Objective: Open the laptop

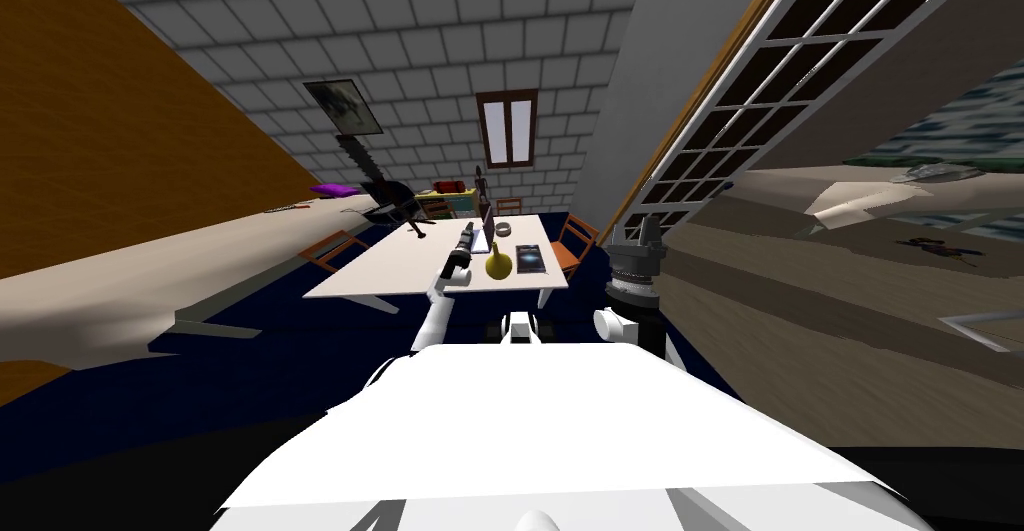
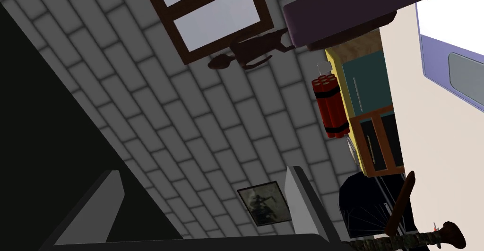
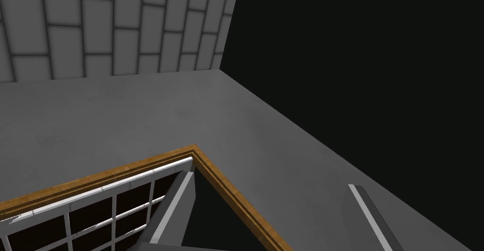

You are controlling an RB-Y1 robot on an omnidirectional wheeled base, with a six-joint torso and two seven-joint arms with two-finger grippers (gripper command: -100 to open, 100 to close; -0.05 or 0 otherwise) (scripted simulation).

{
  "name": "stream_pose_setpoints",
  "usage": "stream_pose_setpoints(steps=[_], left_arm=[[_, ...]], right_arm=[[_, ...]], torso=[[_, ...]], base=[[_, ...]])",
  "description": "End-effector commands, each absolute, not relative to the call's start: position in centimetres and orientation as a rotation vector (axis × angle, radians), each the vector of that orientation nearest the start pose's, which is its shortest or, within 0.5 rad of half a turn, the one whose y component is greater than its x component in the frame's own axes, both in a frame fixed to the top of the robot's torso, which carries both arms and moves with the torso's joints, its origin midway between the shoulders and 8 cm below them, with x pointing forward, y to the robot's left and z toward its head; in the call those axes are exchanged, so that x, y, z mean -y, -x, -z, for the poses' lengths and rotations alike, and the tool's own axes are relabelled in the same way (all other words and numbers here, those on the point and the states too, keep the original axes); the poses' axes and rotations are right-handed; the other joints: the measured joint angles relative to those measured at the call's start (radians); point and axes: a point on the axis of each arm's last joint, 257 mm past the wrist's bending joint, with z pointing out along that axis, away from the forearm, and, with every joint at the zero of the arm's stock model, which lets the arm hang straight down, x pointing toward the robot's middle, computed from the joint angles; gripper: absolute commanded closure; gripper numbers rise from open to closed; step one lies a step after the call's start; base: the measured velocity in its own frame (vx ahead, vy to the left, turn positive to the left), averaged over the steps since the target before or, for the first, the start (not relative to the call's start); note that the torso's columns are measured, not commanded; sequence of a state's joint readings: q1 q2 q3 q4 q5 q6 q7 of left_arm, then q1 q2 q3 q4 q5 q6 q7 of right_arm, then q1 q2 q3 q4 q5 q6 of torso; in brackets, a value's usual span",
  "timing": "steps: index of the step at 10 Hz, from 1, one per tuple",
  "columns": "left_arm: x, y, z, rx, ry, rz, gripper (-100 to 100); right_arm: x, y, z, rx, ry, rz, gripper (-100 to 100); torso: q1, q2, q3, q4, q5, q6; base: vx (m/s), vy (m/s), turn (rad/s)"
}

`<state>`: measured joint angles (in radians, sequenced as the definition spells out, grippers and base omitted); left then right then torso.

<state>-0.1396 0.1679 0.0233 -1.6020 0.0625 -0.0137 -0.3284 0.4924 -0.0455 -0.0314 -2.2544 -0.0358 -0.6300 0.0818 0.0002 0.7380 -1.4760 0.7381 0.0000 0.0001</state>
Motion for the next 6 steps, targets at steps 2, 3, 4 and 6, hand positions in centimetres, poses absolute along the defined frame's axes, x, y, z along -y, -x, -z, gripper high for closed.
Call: stream_pose_setpoints(steps=[2,3,4,6], left_arm=[[-25.5,-59.7,14.5,-1.304,0.793,0.930,-100],[-25.4,-60.8,14.9,-1.330,0.799,0.914,-100],[-25.5,-61.7,15.3,-1.357,0.807,0.895,-100],[-25.5,-62.8,16.5,-1.398,0.823,0.870,-100]], right_arm=[[28.5,-32.4,-4.0,-0.565,-0.525,-1.245,0],[28.5,-32.4,-4.0,-0.565,-0.525,-1.245,0],[28.5,-32.4,-4.0,-0.565,-0.525,-1.245,0],[28.5,-32.4,-4.0,-0.565,-0.525,-1.245,0]], torso=[[0.000,0.000,0.000,0.000,0.000,0.000],[0.000,0.000,0.000,0.000,0.000,0.000],[0.000,0.000,0.000,0.000,0.000,0.000],[0.000,0.000,0.000,0.000,0.000,0.000]], base=[[0.014,-0.006,-0.015],[0.015,-0.007,-0.013],[0.023,-0.013,-0.030],[0.016,-0.008,-0.012]])
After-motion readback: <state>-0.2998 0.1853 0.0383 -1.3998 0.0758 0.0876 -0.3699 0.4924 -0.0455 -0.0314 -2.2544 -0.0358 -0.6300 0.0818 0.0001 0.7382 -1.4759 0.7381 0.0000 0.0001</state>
